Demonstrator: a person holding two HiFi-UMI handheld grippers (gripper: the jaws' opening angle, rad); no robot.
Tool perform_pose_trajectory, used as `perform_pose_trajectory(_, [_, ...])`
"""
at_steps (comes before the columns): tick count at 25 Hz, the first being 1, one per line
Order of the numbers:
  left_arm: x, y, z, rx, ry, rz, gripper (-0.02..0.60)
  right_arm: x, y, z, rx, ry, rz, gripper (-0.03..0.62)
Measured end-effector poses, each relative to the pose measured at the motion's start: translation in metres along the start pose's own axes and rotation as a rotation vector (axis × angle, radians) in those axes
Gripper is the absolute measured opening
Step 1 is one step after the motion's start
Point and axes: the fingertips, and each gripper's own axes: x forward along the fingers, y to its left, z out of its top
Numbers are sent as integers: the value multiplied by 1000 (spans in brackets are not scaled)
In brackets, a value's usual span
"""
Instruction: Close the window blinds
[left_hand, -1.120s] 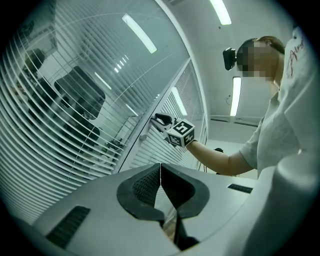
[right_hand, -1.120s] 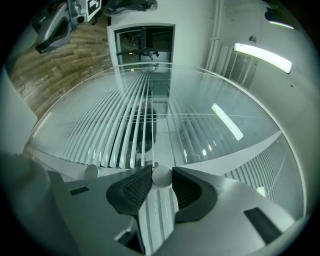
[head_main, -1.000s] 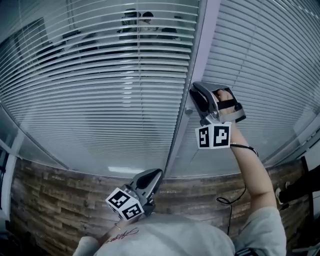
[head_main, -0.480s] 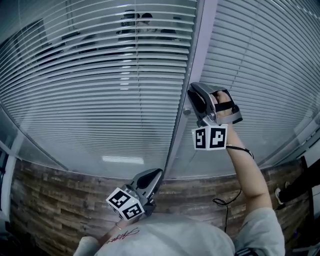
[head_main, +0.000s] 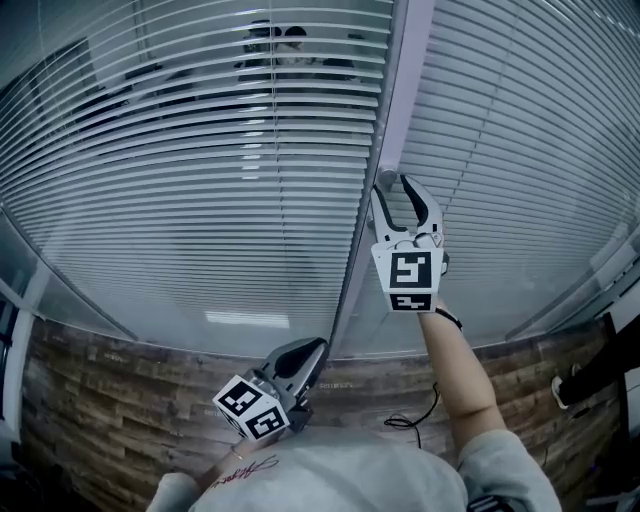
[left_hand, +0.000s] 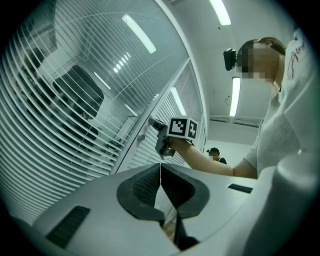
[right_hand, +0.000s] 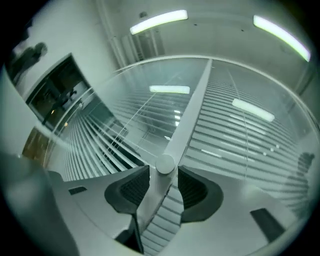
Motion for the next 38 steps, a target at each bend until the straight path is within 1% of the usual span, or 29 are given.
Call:
perform_pose_trajectory(3, [-2, 1, -1, 0, 2, 6, 18, 0, 2, 1, 258, -10, 1, 163])
perform_pose_trajectory(5, [-3, 4, -5, 0, 3, 6, 18, 3, 2, -5, 399, -15, -3, 163])
perform_pose_trajectory(7, [-3, 5, -5, 0, 2, 7, 18, 7, -2, -8, 484, -14, -16, 163])
perform_pose_trajectory(9, [-3, 5, 0, 0, 0, 12, 18, 9, -6, -5, 510, -14, -33, 163])
perform_pose_trajectory(13, [-7, 8, 1, 2, 1, 25, 18, 7, -6, -4, 485, -17, -63, 161])
perform_pose_trajectory(19, [-6, 4, 8, 3, -1, 21, 18, 8, -11, 4, 465, -19, -103, 147])
perform_pose_trajectory(21, [-6, 5, 9, 1, -3, 22, 18, 8, -12, 5, 452, -10, -110, 143])
perform_pose_trajectory(24, [-7, 5, 11, -1, -4, 26, 18, 7, -12, 9, 404, 16, -116, 137])
perform_pose_trajectory(29, [-6, 6, 9, -5, -1, 26, 18, 9, -11, 11, 375, 0, -124, 136])
perform_pose_trajectory(31, [-6, 7, 8, -4, -3, 26, 18, 8, -10, 11, 308, -4, -126, 135])
perform_pose_trajectory(34, [-6, 7, 6, -7, -5, 30, 18, 7, -8, 11, 148, 0, -120, 133])
perform_pose_trajectory(38, [-2, 9, 2, -14, 0, 24, 18, 8, -9, 6, -32, 15, -122, 132])
